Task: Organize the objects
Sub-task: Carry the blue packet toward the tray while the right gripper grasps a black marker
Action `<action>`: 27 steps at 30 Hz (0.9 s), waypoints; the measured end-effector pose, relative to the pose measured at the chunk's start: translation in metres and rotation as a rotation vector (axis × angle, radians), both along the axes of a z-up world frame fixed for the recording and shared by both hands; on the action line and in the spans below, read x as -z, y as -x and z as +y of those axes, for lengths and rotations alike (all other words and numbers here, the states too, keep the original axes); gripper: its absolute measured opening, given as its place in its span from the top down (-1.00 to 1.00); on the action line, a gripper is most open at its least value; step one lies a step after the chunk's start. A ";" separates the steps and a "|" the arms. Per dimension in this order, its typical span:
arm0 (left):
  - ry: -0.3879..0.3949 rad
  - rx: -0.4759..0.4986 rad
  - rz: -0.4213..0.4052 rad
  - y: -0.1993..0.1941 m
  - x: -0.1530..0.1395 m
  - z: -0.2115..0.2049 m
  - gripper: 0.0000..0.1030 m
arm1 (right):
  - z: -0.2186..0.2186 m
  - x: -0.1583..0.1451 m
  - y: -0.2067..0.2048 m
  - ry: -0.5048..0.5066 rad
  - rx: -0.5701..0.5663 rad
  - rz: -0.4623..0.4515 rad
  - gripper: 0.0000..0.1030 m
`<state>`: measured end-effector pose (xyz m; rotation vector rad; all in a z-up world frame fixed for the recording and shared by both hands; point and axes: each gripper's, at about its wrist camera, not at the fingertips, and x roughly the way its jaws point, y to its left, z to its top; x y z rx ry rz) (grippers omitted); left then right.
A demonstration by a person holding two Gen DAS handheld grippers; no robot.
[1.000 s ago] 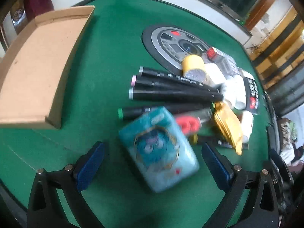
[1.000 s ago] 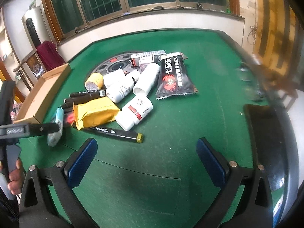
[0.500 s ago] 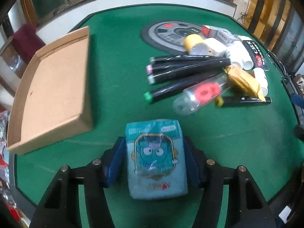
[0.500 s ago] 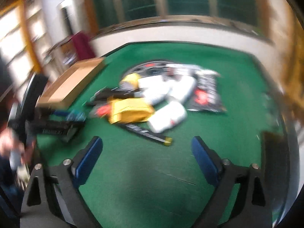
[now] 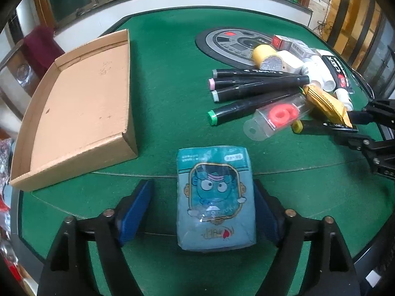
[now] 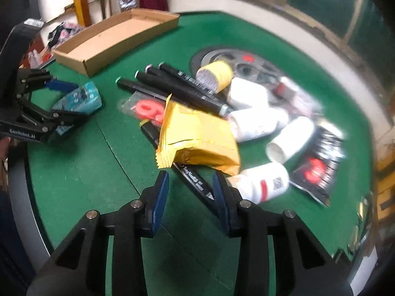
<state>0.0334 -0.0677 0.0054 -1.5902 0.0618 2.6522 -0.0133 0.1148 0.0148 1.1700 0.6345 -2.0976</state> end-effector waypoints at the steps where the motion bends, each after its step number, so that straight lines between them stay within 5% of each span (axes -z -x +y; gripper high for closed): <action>1: 0.001 0.001 0.003 0.000 0.000 0.000 -0.56 | -0.001 0.003 0.003 -0.008 -0.003 -0.011 0.43; 8: 0.007 0.030 0.022 -0.003 -0.001 0.002 -0.48 | -0.012 0.004 -0.014 0.011 0.007 -0.066 0.66; 13: 0.008 0.026 0.037 -0.003 0.000 0.002 -0.57 | -0.020 0.004 -0.009 0.018 0.070 -0.053 0.61; 16: -0.002 0.043 0.059 -0.008 -0.001 0.003 -0.36 | -0.020 0.004 -0.007 0.031 0.064 -0.059 0.62; 17: -0.005 0.054 0.067 -0.009 -0.003 0.005 0.07 | -0.021 0.005 -0.010 0.035 0.065 -0.059 0.68; 18: -0.007 0.066 0.075 -0.012 -0.006 0.007 0.20 | -0.021 0.005 -0.013 0.043 0.074 -0.065 0.74; 27: -0.084 0.041 0.095 -0.016 -0.019 0.001 0.22 | -0.008 -0.002 -0.031 0.182 0.148 -0.122 0.76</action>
